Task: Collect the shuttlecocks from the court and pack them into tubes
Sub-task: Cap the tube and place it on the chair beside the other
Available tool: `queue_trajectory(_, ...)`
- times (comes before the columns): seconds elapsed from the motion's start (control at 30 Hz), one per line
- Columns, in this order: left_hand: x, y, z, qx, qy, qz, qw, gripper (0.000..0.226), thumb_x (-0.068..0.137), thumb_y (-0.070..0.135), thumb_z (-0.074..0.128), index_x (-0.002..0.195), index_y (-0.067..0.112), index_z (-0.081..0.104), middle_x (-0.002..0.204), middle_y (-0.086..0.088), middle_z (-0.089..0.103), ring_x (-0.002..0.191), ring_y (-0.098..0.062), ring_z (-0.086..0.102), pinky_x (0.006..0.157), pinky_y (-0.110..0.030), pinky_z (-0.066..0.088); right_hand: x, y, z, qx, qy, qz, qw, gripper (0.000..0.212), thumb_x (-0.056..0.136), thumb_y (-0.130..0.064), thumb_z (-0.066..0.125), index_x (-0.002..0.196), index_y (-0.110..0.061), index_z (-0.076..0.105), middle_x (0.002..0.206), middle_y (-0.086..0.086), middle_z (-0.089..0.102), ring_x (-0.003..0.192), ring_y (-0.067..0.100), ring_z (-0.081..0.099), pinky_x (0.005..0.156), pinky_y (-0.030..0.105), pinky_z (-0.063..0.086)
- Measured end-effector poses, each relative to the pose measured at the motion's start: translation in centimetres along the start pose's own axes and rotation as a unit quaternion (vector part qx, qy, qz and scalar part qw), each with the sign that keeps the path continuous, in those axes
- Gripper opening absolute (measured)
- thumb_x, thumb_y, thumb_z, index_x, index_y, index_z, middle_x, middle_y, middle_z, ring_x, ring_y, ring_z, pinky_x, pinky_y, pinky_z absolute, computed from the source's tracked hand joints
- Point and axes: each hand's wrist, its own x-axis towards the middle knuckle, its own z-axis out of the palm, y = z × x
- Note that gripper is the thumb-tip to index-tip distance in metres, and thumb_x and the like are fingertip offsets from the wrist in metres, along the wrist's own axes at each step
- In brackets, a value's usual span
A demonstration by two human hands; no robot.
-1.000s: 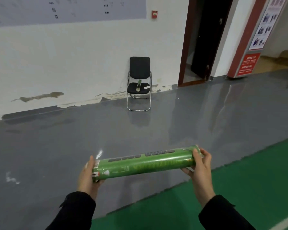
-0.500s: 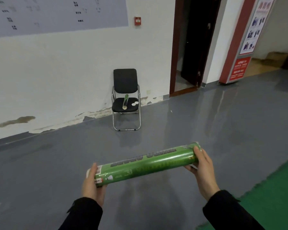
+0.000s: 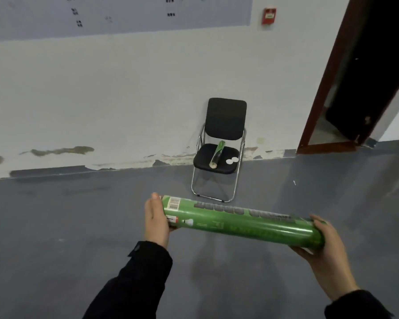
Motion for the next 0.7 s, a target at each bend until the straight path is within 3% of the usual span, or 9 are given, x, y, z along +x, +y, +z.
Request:
queue_trajectory(0.07, 4.7, 0.2, 2.0, -0.004, 0.016, -0.011, 1.0, 0.046, 0.108, 0.055, 0.031, 0.118, 0.016, 0.053, 0.105, -0.018, 0.069, 0.089, -0.029, 0.071, 0.068, -0.039, 0.059, 4.0, 0.6, 2.9, -0.003, -0.006, 0.003, 1.0, 0.03, 0.103, -0.012, 0.052, 0.13, 0.0, 0.052, 0.095, -0.011, 0.064, 0.09, 0.011, 0.066, 0.059, 0.035, 0.063)
queue_trajectory(0.17, 12.9, 0.3, 4.2, -0.043, 0.033, -0.061, 0.997, 0.056, 0.105, 0.063, 0.033, 0.127, 0.015, 0.051, 0.113, -0.017, 0.07, 0.099, -0.032, 0.072, 0.077, -0.043, 0.058, 10.6, 1.8, 7.5, -0.024, -0.007, -0.005, 1.0, 0.013, 0.104, -0.007, 0.052, 0.116, -0.009, 0.053, 0.098, -0.003, 0.055, 0.078, 0.004, 0.068, 0.055, 0.021, 0.059)
queue_trajectory(0.23, 18.1, 0.6, 5.5, -0.065, 0.012, -0.098, 0.993, 0.052, 0.104, 0.058, 0.039, 0.122, 0.011, 0.054, 0.11, -0.013, 0.072, 0.098, -0.031, 0.071, 0.082, -0.045, 0.057, 15.6, 2.7, 10.0, -0.015, 0.006, -0.001, 1.0, 0.011, 0.101, -0.017, 0.057, 0.11, -0.017, 0.053, 0.108, 0.007, 0.059, 0.093, 0.017, 0.067, 0.063, 0.037, 0.063)
queue_trajectory(0.3, 22.7, 1.2, 7.2, -0.052, -0.026, -0.115, 0.992, 0.03, 0.103, 0.042, 0.046, 0.096, 0.015, 0.058, 0.087, -0.009, 0.068, 0.079, -0.026, 0.068, 0.077, -0.039, 0.053, 19.9, 2.7, 12.6, 0.01, 0.033, 0.017, 0.999, 0.013, 0.097, -0.024, 0.06, 0.108, -0.018, 0.054, 0.116, 0.01, 0.059, 0.103, 0.026, 0.064, 0.075, 0.053, 0.061)
queue_trajectory(0.4, 28.8, 2.0, 10.2, -0.025, -0.054, -0.147, 0.987, 0.022, 0.095, 0.028, 0.052, 0.075, 0.021, 0.053, 0.068, -0.006, 0.057, 0.058, -0.021, 0.06, 0.063, -0.032, 0.05, 25.4, 2.3, 16.2, 0.001, 0.007, 0.013, 1.0, 0.011, 0.099, -0.024, 0.059, 0.096, -0.017, 0.067, 0.111, 0.013, 0.062, 0.101, 0.027, 0.064, 0.075, 0.048, 0.062)
queue_trajectory(0.47, 32.3, 2.4, 11.7, -0.015, -0.058, -0.161, 0.985, 0.023, 0.098, 0.035, 0.057, 0.083, 0.018, 0.055, 0.074, -0.008, 0.059, 0.064, -0.024, 0.063, 0.066, -0.038, 0.057, 28.8, 1.9, 18.1, -0.017, -0.045, 0.023, 0.999, 0.023, 0.102, -0.022, 0.057, 0.094, -0.013, 0.077, 0.11, 0.015, 0.067, 0.104, 0.031, 0.067, 0.074, 0.042, 0.064)
queue_trajectory(0.53, 35.7, 2.6, 12.7, 0.007, -0.062, -0.156, 0.986, 0.031, 0.097, 0.043, 0.066, 0.101, 0.015, 0.055, 0.09, -0.014, 0.066, 0.08, -0.03, 0.069, 0.075, -0.05, 0.063, 32.1, 1.4, 19.6, -0.025, -0.09, 0.056, 0.994, 0.027, 0.102, -0.024, 0.056, 0.101, -0.008, 0.079, 0.116, 0.019, 0.071, 0.11, 0.033, 0.068, 0.082, 0.042, 0.063)
queue_trajectory(0.63, 41.1, 2.2, 13.7, 0.034, -0.041, -0.145, 0.988, 0.031, 0.093, 0.034, 0.074, 0.109, 0.015, 0.055, 0.096, -0.014, 0.067, 0.079, -0.03, 0.07, 0.058, -0.042, 0.061, 37.0, 0.4, 21.6, -0.007, -0.168, 0.106, 0.98, 0.034, 0.086, -0.033, 0.069, 0.1, -0.005, 0.081, 0.117, 0.024, 0.072, 0.108, 0.032, 0.071, 0.092, 0.046, 0.059)
queue_trajectory(0.7, 44.7, 1.8, 14.7, 0.022, -0.02, -0.147, 0.989, 0.027, 0.094, 0.032, 0.073, 0.108, 0.016, 0.057, 0.094, -0.014, 0.067, 0.079, -0.031, 0.07, 0.053, -0.039, 0.06, 40.2, 0.4, 23.0, -0.032, -0.208, 0.088, 0.974, 0.034, 0.084, -0.032, 0.07, 0.101, -0.005, 0.081, 0.12, 0.021, 0.072, 0.111, 0.033, 0.07, 0.097, 0.048, 0.056)
